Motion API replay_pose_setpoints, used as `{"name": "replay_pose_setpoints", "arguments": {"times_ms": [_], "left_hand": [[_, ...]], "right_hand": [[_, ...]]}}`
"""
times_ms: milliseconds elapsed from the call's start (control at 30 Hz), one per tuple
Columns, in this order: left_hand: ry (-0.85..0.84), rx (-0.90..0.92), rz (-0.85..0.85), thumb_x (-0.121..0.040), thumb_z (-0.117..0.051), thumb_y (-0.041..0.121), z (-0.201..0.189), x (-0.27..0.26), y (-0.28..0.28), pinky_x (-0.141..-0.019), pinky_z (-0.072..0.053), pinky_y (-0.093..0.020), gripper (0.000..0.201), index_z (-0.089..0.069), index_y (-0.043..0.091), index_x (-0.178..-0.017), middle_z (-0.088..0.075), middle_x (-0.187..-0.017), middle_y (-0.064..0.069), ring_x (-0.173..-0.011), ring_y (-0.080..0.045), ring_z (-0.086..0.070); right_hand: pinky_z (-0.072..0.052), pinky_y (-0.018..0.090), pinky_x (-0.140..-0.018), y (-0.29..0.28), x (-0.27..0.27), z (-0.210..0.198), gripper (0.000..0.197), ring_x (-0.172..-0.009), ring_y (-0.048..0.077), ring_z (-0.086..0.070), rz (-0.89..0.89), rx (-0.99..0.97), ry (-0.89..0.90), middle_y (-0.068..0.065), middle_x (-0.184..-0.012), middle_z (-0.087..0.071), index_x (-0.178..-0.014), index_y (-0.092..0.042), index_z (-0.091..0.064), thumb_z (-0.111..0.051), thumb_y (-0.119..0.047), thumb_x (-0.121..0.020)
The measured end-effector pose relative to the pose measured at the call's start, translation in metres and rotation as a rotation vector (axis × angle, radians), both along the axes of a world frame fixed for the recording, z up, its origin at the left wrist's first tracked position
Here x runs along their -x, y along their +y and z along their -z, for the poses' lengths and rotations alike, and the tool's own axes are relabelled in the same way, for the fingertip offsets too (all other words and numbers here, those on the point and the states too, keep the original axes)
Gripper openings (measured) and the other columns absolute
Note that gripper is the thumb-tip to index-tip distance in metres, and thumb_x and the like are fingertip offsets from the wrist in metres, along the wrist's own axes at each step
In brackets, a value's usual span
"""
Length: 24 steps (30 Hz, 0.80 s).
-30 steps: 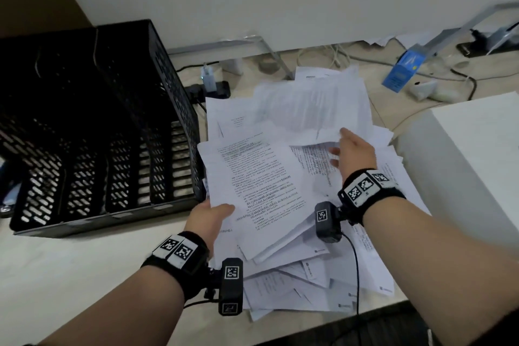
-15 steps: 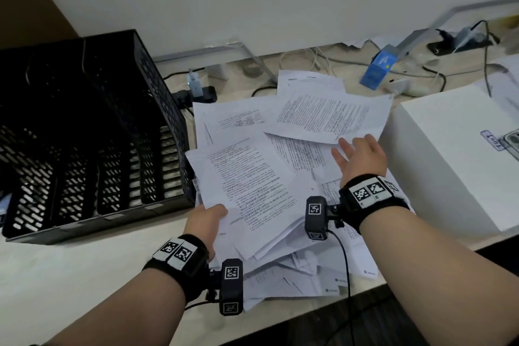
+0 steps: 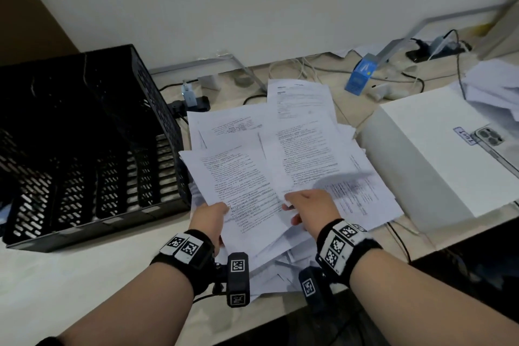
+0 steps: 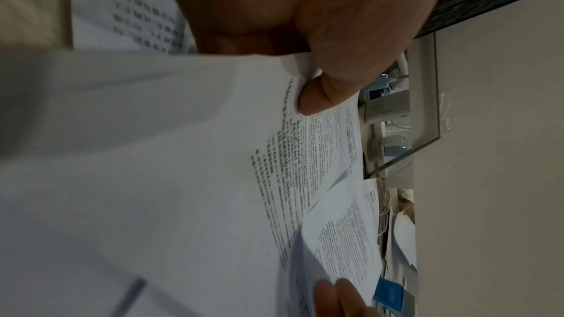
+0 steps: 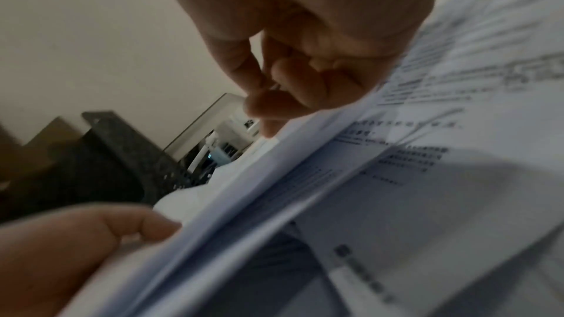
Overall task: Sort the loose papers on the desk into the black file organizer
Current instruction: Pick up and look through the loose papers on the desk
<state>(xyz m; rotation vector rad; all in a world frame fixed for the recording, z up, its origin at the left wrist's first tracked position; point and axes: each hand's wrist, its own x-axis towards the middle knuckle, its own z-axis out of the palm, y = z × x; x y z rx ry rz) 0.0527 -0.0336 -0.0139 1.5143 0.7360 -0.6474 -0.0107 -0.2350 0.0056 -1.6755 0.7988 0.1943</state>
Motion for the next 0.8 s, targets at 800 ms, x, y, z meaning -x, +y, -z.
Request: {"name": "replay_pose_setpoints", "arguments": {"times_ms": [800], "left_hand": [[-0.087,-0.151,0.125,-0.094,-0.059,0.005,0.008,-0.011,0.002,-0.07,-0.056,-0.041,0.007,-0.066,0.004,-0.092,-0.067,-0.078,-0.01,-0.072,-0.031,-0.065]], "right_hand": [[-0.04,0.022,-0.05,-0.019,-0.01,-0.013,0.025,-0.056,0.015,-0.049,-0.17,-0.043,-0.025,-0.001,-0.067,-0.06,-0.094,-0.018,-0.074,-0.054,-0.031,-0.099]]}}
